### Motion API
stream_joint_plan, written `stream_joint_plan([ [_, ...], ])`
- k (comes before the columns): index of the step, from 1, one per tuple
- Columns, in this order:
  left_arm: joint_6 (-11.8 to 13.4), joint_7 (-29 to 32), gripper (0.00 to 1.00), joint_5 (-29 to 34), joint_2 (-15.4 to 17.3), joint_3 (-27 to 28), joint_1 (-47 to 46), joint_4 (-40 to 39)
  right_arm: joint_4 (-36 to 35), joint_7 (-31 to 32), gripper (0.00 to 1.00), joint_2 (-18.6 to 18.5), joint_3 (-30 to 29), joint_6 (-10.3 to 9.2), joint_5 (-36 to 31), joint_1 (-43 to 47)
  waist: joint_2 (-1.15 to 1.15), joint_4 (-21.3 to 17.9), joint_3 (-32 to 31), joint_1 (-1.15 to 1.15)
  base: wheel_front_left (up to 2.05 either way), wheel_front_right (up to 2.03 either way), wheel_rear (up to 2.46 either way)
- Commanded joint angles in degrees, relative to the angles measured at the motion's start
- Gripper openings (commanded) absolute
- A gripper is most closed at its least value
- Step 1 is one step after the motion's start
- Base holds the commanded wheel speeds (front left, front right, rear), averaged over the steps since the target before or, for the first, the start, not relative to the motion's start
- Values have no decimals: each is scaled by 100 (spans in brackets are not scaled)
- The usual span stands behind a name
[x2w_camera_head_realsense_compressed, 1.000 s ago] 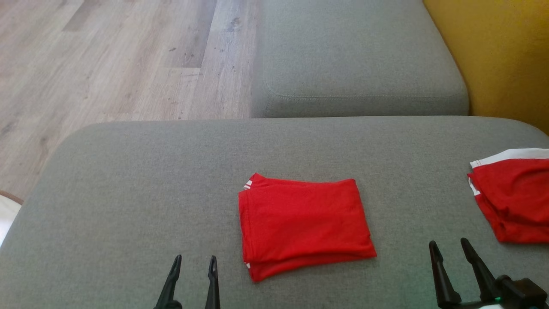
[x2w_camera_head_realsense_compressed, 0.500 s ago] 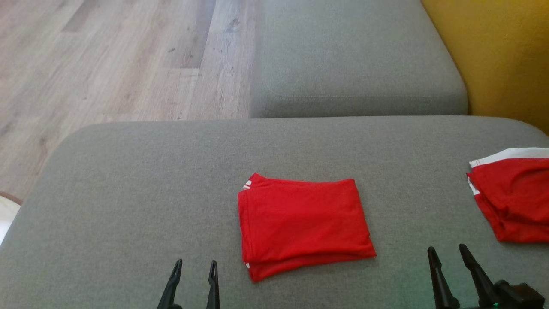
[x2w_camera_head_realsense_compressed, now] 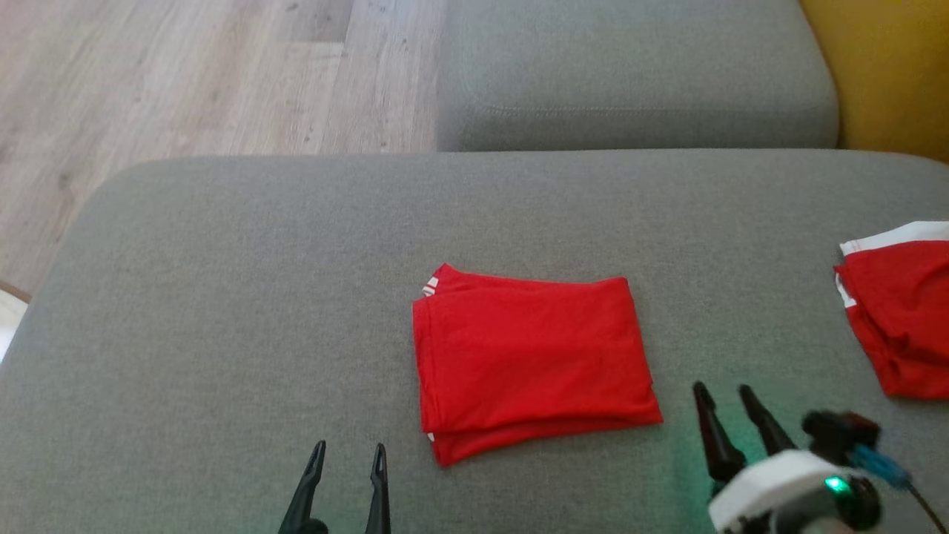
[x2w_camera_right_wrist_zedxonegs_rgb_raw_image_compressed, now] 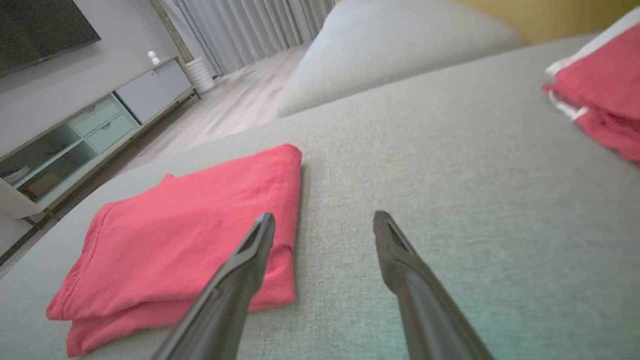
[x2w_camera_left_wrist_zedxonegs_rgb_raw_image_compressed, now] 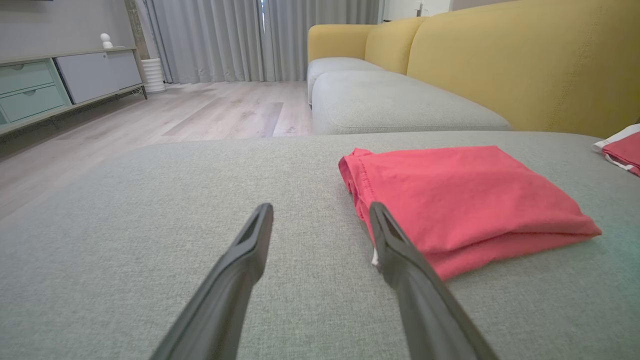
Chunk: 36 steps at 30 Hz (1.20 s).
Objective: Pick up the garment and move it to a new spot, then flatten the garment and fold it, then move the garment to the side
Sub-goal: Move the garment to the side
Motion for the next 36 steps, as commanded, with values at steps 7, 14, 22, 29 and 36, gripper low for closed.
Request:
stream_joint_plan([
  [7, -91, -55, 100, 148, -97, 96, -526, -78, 820, 747, 100, 44, 495, 39, 889, -1178, 0, 103, 245, -1, 0, 0, 0],
  [14, -147, -55, 100, 217, -206, 2, -685, -6, 1659, 1391, 100, 21, 922, 39, 1474, -1975, 0, 252, 510, -1, 0, 0, 0],
  [22, -149, -55, 100, 249, -296, 69, -739, 82, 1927, 1428, 0, -34, 1375, 39, 2104, -2296, 0, 213, 578, -1, 0, 0, 0],
  [29, 84, -55, 100, 437, -312, 271, -762, 32, 1979, 892, 0, -930, 1867, 39, 1726, -2700, 0, -328, 745, -1, 0, 0, 0],
  [36, 102, -55, 100, 570, -430, 586, -1028, -408, 1928, 826, 0, -2582, 1914, 39, 1346, -3353, 0, -852, 1257, -1, 0, 0, 0],
])
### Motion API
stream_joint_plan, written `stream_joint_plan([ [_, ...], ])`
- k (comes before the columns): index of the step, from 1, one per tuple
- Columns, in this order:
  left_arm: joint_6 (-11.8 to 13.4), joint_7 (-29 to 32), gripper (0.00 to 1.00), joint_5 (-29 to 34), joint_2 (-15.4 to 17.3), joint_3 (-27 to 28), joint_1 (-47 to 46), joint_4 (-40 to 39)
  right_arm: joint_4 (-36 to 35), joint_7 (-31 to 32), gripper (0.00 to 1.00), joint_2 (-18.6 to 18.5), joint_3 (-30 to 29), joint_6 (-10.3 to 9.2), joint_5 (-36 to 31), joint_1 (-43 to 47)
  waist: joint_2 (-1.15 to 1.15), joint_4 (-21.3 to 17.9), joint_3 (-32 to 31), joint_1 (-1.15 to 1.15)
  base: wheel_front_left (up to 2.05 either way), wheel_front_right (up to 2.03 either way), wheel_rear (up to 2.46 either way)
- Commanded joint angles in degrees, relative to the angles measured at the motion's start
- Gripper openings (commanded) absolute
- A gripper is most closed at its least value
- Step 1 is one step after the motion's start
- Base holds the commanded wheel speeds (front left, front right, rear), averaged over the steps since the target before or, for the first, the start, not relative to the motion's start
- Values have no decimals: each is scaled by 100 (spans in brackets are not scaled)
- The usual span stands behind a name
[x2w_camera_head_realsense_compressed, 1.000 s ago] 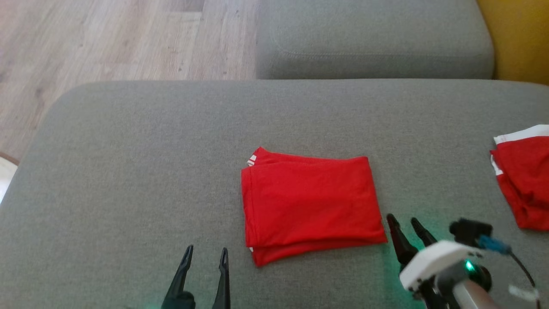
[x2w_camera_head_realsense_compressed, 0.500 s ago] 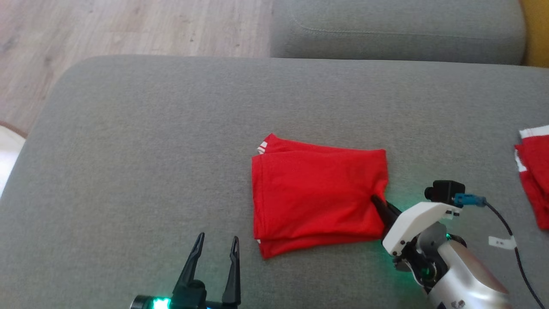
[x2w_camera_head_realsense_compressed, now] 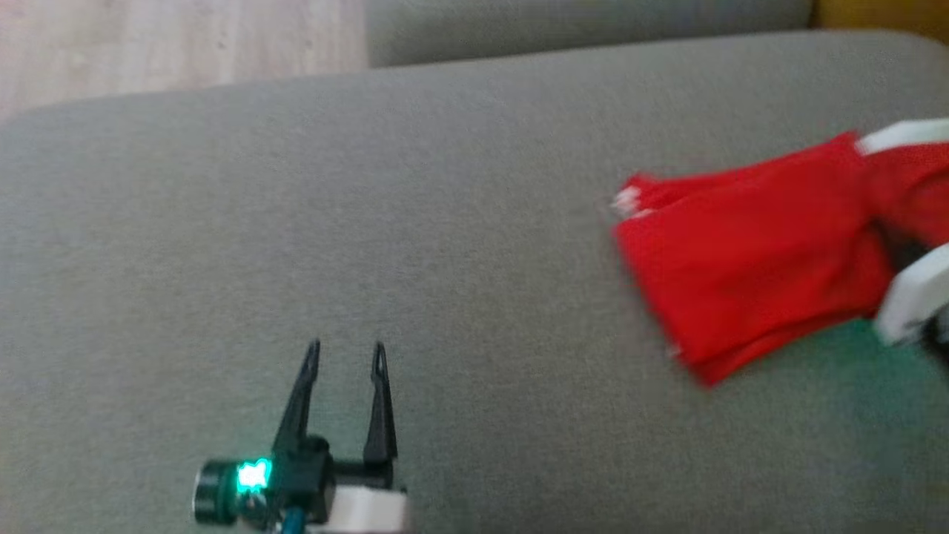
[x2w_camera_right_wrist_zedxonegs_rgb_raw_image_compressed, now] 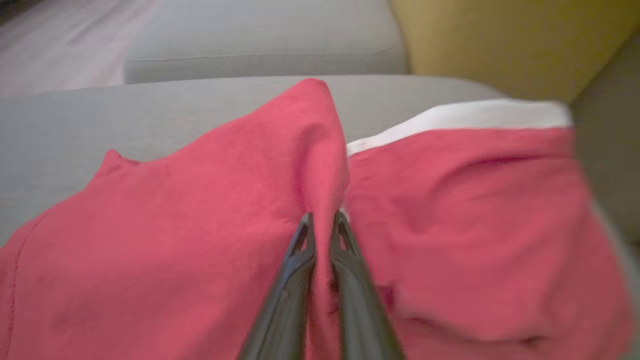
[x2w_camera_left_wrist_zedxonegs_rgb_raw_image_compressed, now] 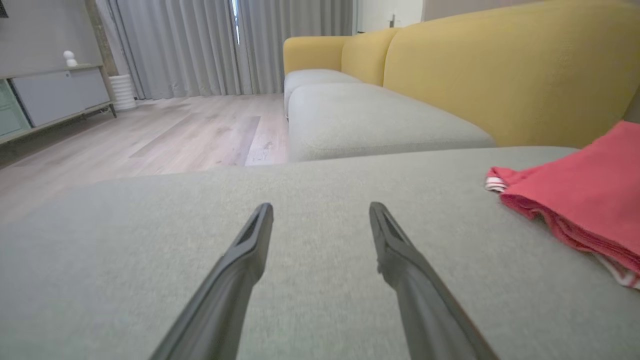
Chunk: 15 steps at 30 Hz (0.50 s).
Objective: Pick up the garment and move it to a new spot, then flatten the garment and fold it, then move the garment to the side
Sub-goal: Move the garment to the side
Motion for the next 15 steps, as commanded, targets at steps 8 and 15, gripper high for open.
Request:
stream_joint_plan([
  [8, -157, -54, 100, 292, -207, 462, -501, -523, -18, -207, 7, -1286, -412, 39, -221, -733, 0, -449, 690, -1, 0, 0, 0],
  [15, -430, -54, 100, 402, -338, 556, -513, -417, 52, -494, 100, -719, -688, 39, -418, -406, 0, -412, 381, -1, 0, 0, 0],
])
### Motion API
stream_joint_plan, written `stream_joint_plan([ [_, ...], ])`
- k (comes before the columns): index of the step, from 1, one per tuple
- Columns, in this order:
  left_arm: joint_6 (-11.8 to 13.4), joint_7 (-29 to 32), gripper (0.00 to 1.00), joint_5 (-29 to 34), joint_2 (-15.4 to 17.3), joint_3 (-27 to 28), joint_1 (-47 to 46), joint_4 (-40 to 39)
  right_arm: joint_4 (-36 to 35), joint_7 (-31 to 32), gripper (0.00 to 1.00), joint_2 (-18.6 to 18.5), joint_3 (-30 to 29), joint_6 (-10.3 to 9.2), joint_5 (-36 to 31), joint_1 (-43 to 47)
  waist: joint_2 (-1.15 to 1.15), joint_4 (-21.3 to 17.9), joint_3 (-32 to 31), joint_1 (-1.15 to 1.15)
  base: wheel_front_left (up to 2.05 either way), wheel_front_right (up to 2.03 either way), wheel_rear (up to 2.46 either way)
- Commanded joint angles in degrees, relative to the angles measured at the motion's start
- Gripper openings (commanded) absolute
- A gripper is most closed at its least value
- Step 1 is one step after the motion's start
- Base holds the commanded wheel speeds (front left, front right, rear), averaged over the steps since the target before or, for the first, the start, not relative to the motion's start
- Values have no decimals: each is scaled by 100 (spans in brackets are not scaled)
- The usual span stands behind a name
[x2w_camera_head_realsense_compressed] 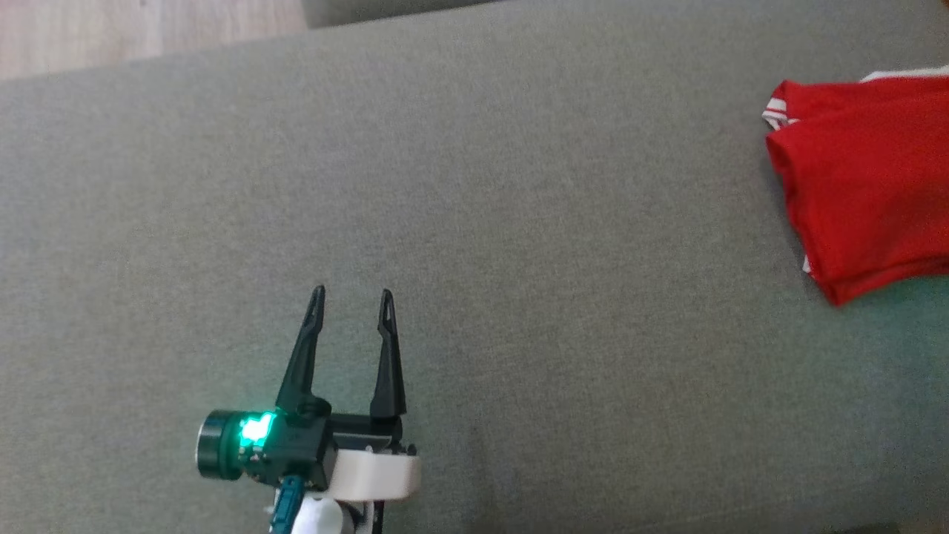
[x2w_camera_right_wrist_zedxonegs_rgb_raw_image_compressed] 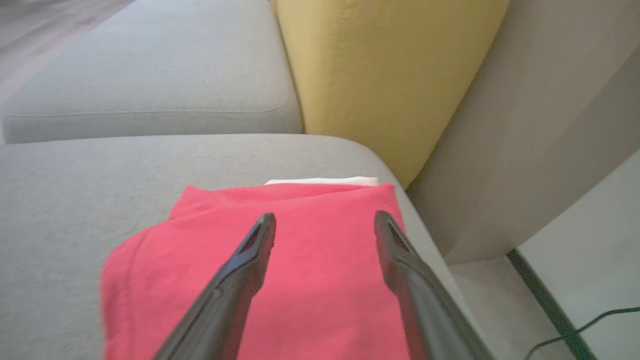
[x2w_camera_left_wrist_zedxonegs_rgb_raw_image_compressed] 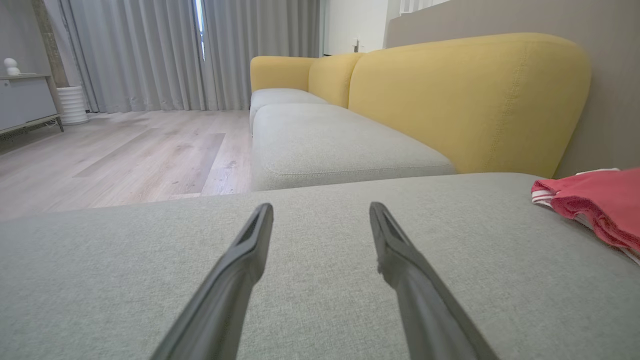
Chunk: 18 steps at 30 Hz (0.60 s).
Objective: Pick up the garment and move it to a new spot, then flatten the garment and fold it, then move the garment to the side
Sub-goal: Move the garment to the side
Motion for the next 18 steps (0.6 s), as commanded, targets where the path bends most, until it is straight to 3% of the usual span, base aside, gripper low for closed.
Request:
stream_joint_plan([
  [1, -71, -36, 100, 51, -60, 190, -56, -115, -164, -209, 100, 140, 63, 39, -147, 421, 0, 95, -300, 0, 0, 0, 0],
  [10, -383, -36, 100, 33, -133, 222, 490, 321, -883, -1016, 100, 1811, 612, 39, -143, 2182, 0, 540, -1299, 0, 0, 0, 0],
  [15, -459, -36, 100, 10, -150, 357, 724, 451, -1294, -1301, 100, 2275, 550, 39, -575, 2687, 0, 699, -1541, 0, 0, 0, 0],
  [18, -480, -36, 100, 53, -160, 486, 870, 368, -2040, -1320, 100, 2543, -25, 39, -1232, 3115, 0, 759, -1704, 0, 0, 0, 0],
])
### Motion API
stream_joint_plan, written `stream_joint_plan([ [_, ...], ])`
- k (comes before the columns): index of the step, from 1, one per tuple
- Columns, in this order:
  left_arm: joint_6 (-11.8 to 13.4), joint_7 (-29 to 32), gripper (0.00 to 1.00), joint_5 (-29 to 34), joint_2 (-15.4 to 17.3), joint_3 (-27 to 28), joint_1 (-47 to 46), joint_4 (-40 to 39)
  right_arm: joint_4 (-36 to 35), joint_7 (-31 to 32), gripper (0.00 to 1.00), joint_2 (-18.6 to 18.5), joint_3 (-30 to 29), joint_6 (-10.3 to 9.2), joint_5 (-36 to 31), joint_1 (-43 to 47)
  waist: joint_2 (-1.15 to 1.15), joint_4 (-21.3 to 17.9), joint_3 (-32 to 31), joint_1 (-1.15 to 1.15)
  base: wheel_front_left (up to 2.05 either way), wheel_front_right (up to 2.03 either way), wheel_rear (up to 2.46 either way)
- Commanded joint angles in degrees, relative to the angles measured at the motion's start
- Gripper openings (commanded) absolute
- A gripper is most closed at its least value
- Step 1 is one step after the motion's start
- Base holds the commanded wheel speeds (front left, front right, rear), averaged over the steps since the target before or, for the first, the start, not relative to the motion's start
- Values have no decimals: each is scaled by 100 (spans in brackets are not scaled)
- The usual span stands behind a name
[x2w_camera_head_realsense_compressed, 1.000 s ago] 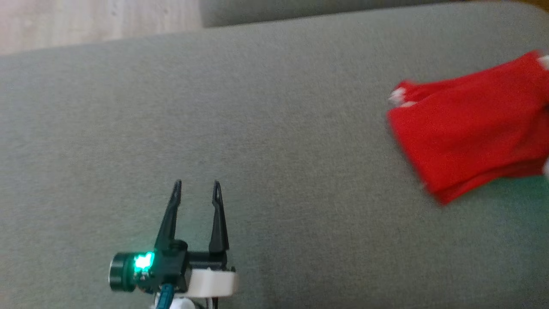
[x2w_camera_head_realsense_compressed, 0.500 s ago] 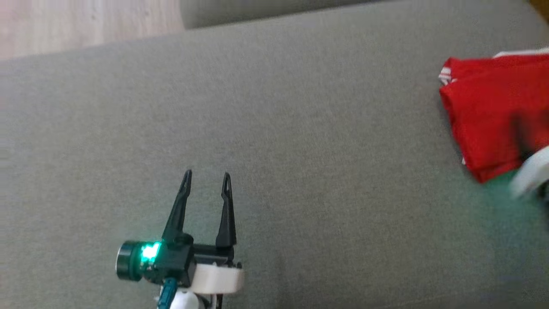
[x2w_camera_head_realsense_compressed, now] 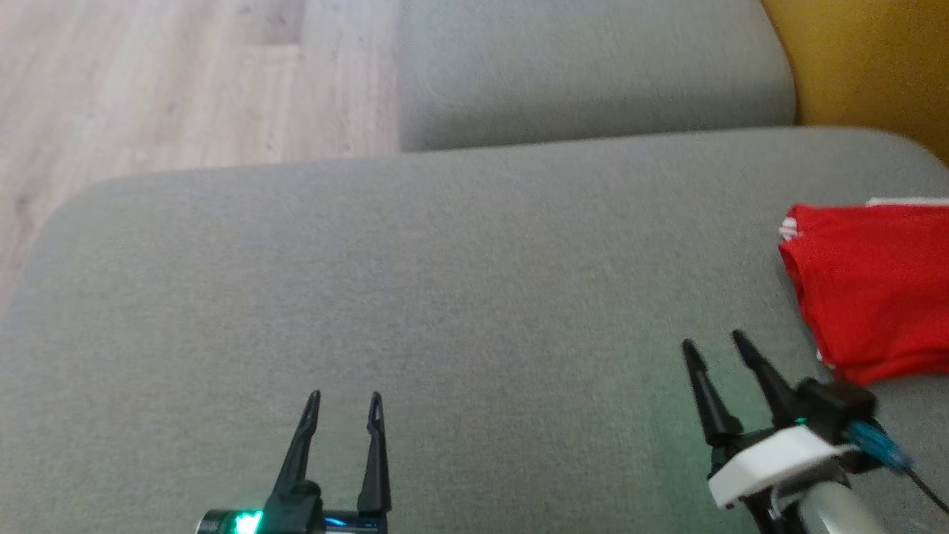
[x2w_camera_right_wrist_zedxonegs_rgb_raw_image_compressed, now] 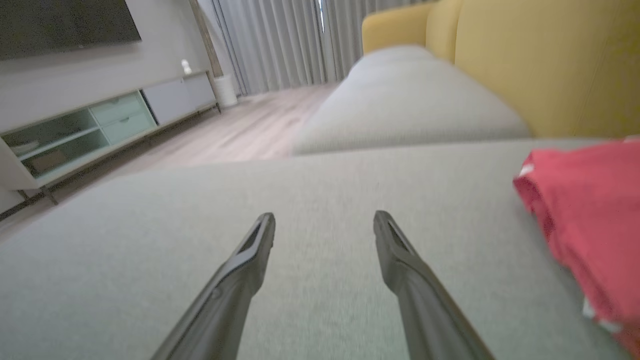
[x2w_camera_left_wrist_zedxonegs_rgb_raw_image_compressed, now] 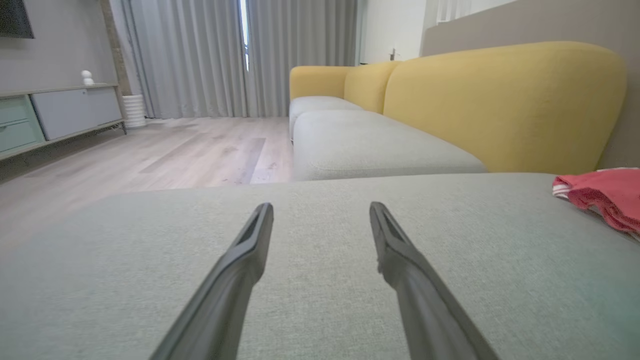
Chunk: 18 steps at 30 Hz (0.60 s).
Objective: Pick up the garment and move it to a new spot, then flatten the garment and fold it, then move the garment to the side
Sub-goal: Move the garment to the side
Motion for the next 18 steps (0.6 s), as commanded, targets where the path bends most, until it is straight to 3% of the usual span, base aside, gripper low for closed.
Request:
stream_joint_plan([
  [1, -16, -30, 100, 72, -69, 240, -114, -252, -363, -76, 100, 22, -125, 39, -202, 80, 0, 120, -184, 1, 0, 0, 0],
  [7, -77, -30, 100, 302, -82, 486, 307, -612, -2087, -78, 100, 673, -1322, 39, -1118, 1474, 0, 88, -492, 1, 0, 0, 0],
  [18, -241, -30, 100, 471, -105, 619, 608, -728, -2352, -79, 100, 749, -1505, 39, -1476, 2104, 0, 71, -682, 1, 0, 0, 0],
])
